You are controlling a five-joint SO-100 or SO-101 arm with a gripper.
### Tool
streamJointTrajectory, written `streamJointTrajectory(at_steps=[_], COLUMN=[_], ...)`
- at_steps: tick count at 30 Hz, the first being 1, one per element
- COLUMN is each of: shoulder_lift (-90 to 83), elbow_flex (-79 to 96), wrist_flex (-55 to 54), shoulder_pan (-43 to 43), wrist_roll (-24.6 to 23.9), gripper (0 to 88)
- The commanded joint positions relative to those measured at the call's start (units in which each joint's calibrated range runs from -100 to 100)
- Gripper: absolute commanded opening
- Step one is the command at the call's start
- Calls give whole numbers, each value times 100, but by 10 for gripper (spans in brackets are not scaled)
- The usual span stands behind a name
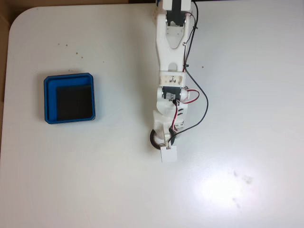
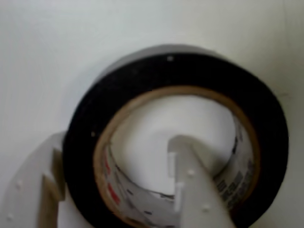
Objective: Pick the black tape roll and drop it in the blue box
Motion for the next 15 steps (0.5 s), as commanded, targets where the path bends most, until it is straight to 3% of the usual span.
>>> streamJointTrajectory(at_steps=[1, 15], shoulder_lift=[-54, -96], elbow_flex=[-385, -394], wrist_flex=[35, 35], shoulder_pan=[-39, -30], wrist_roll=[28, 37], gripper=[186, 159])
